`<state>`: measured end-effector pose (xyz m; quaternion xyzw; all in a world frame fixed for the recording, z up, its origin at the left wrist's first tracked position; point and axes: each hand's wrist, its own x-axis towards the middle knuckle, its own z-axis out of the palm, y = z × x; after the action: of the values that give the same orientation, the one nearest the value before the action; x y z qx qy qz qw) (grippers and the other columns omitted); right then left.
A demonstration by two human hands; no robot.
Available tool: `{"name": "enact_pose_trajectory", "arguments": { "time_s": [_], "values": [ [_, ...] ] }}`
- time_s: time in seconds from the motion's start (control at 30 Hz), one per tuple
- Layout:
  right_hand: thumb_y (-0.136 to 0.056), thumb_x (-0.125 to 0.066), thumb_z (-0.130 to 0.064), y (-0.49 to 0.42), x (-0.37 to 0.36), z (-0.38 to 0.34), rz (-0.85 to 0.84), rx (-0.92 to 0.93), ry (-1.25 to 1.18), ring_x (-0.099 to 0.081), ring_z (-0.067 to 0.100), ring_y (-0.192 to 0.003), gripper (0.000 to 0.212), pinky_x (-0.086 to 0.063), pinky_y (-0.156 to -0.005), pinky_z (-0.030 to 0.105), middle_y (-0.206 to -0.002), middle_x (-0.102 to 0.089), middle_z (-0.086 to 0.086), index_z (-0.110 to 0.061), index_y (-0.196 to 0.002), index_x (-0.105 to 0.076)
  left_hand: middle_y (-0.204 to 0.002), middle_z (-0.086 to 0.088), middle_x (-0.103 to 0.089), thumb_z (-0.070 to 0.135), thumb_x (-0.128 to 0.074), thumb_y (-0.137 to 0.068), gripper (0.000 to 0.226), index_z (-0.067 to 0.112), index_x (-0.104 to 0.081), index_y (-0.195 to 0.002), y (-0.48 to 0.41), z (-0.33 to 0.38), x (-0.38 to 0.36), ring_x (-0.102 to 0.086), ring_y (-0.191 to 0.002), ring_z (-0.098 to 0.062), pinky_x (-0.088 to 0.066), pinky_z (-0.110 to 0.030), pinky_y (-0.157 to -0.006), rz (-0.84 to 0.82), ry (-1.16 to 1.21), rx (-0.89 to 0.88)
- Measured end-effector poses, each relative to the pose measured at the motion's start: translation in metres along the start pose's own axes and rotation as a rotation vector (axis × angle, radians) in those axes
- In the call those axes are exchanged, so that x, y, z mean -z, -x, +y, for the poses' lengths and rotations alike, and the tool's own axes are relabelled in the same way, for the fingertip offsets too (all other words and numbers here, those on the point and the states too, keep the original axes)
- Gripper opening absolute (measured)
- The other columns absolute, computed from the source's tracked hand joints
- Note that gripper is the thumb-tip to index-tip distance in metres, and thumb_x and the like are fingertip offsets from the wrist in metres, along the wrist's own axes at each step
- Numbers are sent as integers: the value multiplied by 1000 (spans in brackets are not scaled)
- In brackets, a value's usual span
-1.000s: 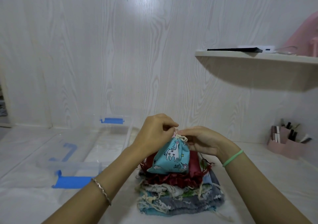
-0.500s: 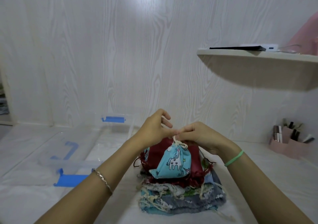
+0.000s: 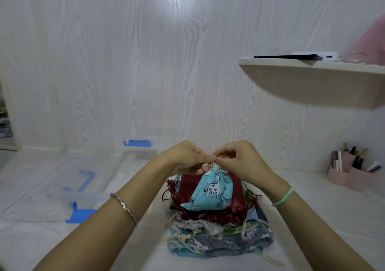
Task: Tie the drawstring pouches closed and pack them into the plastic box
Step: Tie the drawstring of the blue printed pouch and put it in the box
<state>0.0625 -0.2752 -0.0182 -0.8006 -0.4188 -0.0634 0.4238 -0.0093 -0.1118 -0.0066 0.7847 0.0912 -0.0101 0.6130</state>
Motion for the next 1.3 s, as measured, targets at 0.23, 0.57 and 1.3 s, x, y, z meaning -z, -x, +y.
{"name": "enact_pose_trajectory", "arguments": {
  "time_s": [0.23,0.57,1.3],
  "values": [
    [-90,-66,-26,-4,8,-3,-158,18,125,-58,6,-60,14,-47,-58,24,-71,-70,2,-16,-86,-75,-61,1,-61,22,-65,-90,28,-4,-69,-99,4,5,5,-56,-52,-2,-47,-12,-54,-77,-169,-84],
    [-93,-56,-9,-8,2,18,-337,-422,-750,-54,27,-91,31,-47,-85,34,-98,-58,24,16,-111,-58,-66,-4,-68,17,-68,-88,11,7,-73,-87,2,6,-1,-59,-55,-6,-48,-14,-53,149,-425,-342],
    [-80,-73,-15,-3,-3,-1,153,-40,-48,-67,14,-64,8,-55,-63,34,-66,-72,2,-15,-72,-76,-63,-4,-60,15,-61,-93,17,0,-68,-90,-1,6,-5,-54,-54,-10,-50,-20,-57,77,148,5]
  ]
}}
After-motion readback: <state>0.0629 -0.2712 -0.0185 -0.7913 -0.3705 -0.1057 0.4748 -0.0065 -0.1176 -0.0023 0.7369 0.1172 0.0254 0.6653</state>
